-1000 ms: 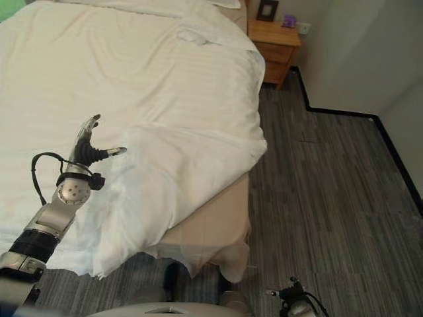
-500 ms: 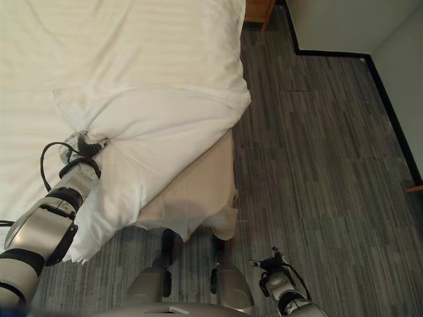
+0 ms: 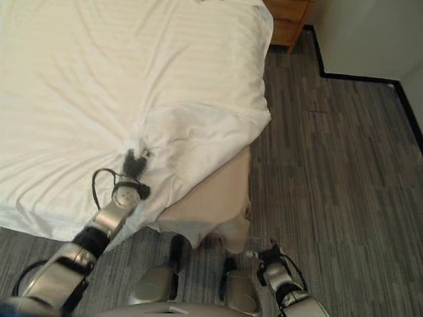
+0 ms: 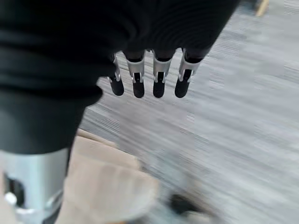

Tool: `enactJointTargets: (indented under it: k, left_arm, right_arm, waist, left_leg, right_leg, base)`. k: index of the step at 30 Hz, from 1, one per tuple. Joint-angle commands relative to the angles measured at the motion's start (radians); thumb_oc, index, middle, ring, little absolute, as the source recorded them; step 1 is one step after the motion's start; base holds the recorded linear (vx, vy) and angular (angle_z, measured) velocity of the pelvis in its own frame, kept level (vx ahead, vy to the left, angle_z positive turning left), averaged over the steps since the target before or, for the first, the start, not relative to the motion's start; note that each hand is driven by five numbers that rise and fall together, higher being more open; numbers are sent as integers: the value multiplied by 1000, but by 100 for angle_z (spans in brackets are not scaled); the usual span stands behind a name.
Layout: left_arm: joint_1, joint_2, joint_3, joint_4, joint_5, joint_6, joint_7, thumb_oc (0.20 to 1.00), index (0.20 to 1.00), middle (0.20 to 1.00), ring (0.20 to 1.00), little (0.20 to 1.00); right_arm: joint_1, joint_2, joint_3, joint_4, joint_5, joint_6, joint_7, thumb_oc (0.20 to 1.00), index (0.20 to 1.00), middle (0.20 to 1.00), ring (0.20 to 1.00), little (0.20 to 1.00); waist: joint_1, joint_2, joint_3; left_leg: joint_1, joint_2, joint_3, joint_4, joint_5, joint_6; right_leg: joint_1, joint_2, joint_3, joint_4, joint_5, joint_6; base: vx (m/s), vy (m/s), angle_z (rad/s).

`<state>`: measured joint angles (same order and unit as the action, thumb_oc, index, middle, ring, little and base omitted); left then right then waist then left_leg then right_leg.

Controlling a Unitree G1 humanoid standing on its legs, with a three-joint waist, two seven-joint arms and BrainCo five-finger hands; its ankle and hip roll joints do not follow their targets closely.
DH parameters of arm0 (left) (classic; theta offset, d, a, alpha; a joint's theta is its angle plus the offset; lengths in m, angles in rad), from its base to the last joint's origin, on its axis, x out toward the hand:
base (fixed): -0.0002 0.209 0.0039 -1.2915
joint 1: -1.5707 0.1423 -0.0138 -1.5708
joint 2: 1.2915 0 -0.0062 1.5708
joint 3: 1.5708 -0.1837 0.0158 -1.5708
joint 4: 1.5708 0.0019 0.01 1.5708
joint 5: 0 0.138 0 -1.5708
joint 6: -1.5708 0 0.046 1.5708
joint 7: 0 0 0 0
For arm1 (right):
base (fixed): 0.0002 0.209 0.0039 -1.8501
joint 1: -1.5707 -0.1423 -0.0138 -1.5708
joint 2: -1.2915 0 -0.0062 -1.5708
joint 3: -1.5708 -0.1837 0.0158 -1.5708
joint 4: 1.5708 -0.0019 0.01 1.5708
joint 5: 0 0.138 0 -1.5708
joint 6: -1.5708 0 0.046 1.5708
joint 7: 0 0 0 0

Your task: Making the bed.

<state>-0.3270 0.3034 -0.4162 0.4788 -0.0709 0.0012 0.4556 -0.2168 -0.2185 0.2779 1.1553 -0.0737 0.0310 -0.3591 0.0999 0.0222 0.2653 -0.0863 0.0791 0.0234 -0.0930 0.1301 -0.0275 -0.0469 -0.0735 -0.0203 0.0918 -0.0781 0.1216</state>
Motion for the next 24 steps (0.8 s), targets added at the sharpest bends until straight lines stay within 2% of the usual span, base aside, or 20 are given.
enactJointTargets:
  k: [1,3,6,7,9,10,11,13,14,15,17,18,19,20,21,24]
  left_arm:
    - [-62,-115,-56,2,47,-56,-102,200,200,200,200,200]
    - [-22,-138,-71,12,71,-54,-114,200,200,200,200,200]
    - [-12,-159,-102,21,79,-52,-128,200,200,200,200,200]
    - [-21,-177,-140,5,72,-57,-150,200,200,200,200,200]
    - [-61,-202,-199,-7,59,-68,-177,200,200,200,200,200]
    - [-61,-203,-200,-6,59,-69,-177,200,200,200,200,200]
    - [-93,-228,-259,5,60,-77,-207,200,200,200,200,200]
    - [-115,-260,-346,3,19,-93,-267,200,200,200,200,200]
    - [-116,-260,-346,3,18,-93,-267,200,200,200,200,200]
    - [-108,-279,-422,-14,-71,-98,-356,200,200,200,200,200]
    - [-108,-282,-442,-15,-104,-97,-387,200,200,200,200,200]
    - [-111,-290,-502,-24,-157,-89,-478,482,482,482,482,482]
    - [-113,-288,-526,-39,-169,-89,-515,1000,1000,1000,1000,1000]
    - [-118,-270,-566,-76,-148,-89,-578,1000,1000,1000,1000,1000]
    - [-118,-269,-567,-78,-148,-88,-579,1000,1000,1000,1000,1000]
    - [-136,-235,-614,-153,-47,-114,-644,1000,1000,1000,1000,1000]
  right_arm:
    - [40,-22,29,-2,-36,0,5,1000,1000,1000,1000,1000]
    - [52,-34,35,-9,-53,-3,10,1000,1000,1000,1000,1000]
    - [59,-51,35,-9,-58,-5,7,1000,1000,1000,1000,1000]
    - [68,-60,35,-1,-57,-5,4,1000,1000,1000,1000,1000]
    - [85,-73,35,26,-52,-1,5,1000,1000,1000,1000,1000]
    - [85,-74,34,27,-52,-2,5,1000,1000,1000,1000,1000]
    - [90,-77,42,48,-57,3,7,1000,1000,1000,1000,1000]
    - [98,-77,42,77,-55,13,8,1000,1000,1000,1000,1000]
    - [98,-77,42,77,-55,13,9,1000,1000,1000,1000,1000]
    - [114,-80,34,101,-51,21,15,1000,1000,1000,1000,1000]
    - [121,-79,31,111,-52,24,18,1000,1000,1000,1000,1000]
    - [125,-84,28,124,-54,27,31,1000,1000,1000,1000,1000]
    - [126,-88,26,129,-54,24,38,1000,1000,1000,1000,1000]
    - [123,-97,18,136,-51,21,51,1000,1000,1000,1000,1000]
    - [124,-97,18,136,-51,21,51,1000,1000,1000,1000,1000]
    - [114,-95,31,139,-70,12,62,1000,1000,1000,1000,1000]
  waist:
    - [-25,26,-39]
    - [-33,59,-27]
    - [-42,77,-12]
    - [-51,83,-2]
    - [-71,74,6]
    - [-72,74,8]
    - [-89,63,6]
    - [-117,55,6]
    - [-117,56,4]
    - [-151,55,-1]
    - [-167,55,-5]
    - [-204,57,-13]
    - [-221,64,-18]
    - [-245,72,-26]
    - [-246,72,-26]
    - [-264,82,-47]
  left_leg:
    - [-97,-50,-41,6,-13,-18]
    - [-98,-40,-45,6,10,-34]
    - [-97,-35,-46,6,27,-49]
    - [-88,-37,-41,7,39,-55]
    - [-67,-57,-64,62,-12,-42]
    - [-67,-58,-65,67,-16,-42]
    - [-47,-73,-83,155,-89,-36]
    - [-15,-77,-82,245,-162,-34]
    - [-18,-77,-82,245,-160,-34]
    - [29,-55,-72,304,-192,-34]
    - [49,-37,-62,317,-199,-35]
    - [93,1,-39,328,-201,-42]
    - [128,17,-35,317,-206,-49]
    - [170,37,-27,285,-196,-62]
    - [172,38,-28,282,-195,-63]
    - [226,20,-9,173,-260,-44]
  right_leg:
    - [191,23,-21,-179,-54,-54]
    - [200,36,-33,-179,-72,-63]
    - [209,45,-41,-179,-77,-74]
    - [219,45,-55,-179,-77,-79]
    - [208,30,-61,-179,-55,-82]
    - [210,29,-62,-179,-56,-82]
    - [189,8,-64,-179,-40,-79]
    - [166,-7,-65,-179,-33,-75]
    - [162,-6,-66,-179,-31,-75]
    - [138,-7,-63,-179,-25,-75]
    - [126,-7,-67,-179,-21,-73]
    - [103,-11,-80,-179,-11,-70]
    - [97,-7,-89,-179,-5,-69]
    - [82,-5,-113,-179,11,-62]
    - [83,-4,-114,-179,11,-62]
    - [67,-8,-139,-172,41,-46]
  base:
    - [-203,-196,-1]
    - [-182,-127,4]
    - [-204,-172,7]
    - [-210,-187,18]
    - [-218,-170,10]
    - [-168,-83,1]
    - [-168,-68,0]
    - [-167,-63,-1]
    - [-139,-35,-4]
    - [-134,-21,-1]
    - [-126,0,4]
    - [-108,56,39]
    - [-191,133,62]
    - [-102,101,69]
    - [-108,126,40]
    - [-74,142,49]
